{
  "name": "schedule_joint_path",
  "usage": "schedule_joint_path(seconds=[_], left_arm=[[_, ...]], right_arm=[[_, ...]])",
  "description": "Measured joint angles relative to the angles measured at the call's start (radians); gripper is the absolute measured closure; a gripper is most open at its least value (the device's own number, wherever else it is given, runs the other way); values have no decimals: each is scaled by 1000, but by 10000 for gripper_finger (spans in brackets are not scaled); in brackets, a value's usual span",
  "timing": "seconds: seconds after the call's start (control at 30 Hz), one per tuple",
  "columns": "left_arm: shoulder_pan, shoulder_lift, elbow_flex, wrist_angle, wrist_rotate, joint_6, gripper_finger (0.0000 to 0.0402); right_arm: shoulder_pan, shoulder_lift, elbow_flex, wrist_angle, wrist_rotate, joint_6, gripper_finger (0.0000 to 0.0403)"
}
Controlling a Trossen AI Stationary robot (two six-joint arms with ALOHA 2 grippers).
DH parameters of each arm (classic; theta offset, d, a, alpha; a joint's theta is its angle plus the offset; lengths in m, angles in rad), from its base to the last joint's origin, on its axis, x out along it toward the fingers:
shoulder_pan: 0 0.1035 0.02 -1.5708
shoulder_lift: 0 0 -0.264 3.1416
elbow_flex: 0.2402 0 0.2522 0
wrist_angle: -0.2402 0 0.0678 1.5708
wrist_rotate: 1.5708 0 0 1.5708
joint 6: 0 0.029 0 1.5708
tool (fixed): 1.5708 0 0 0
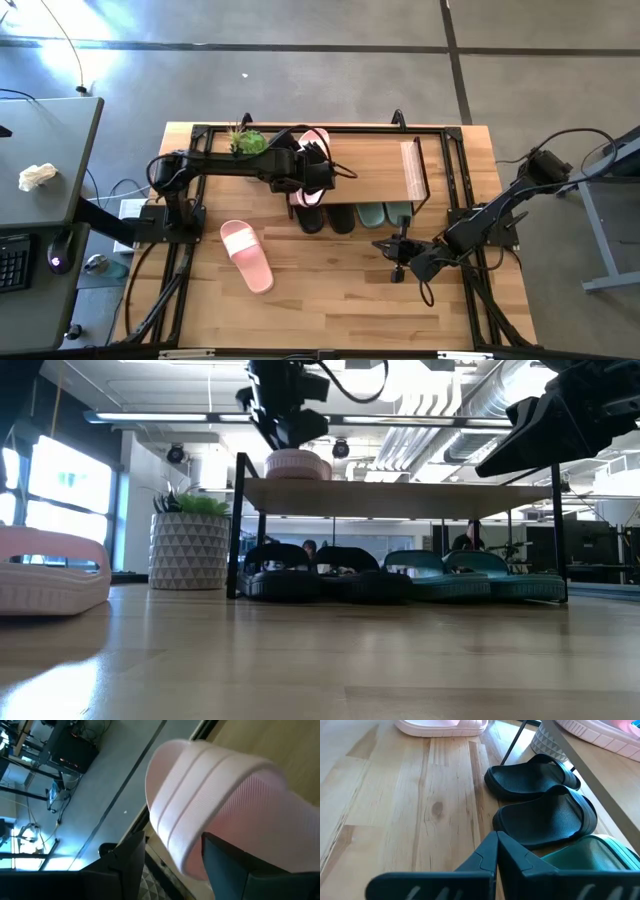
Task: Pick and place slides into the shelf
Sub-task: Put the left pink slipper on the shelf, then put the pink slipper on the shelf
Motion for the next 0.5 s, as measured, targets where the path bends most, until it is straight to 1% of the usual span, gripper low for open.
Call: schedule_joint_path(seconds=[0.1, 0.2, 0.33, 0.5], left_arm=[[-7, -19, 0, -33, 16, -27, 224], [-16, -49, -1, -80, 114, -55, 224], [-42, -97, -1, -125, 277, -93, 224], [-117, -161, -1, -168, 392, -113, 224]], right_arm=[[0, 0, 0, -2, -1, 0, 403], [0, 0, 0, -4, -3, 0, 403], [0, 0, 1, -7, -8, -3, 403], [0, 0, 1, -12, -8, -3, 403]])
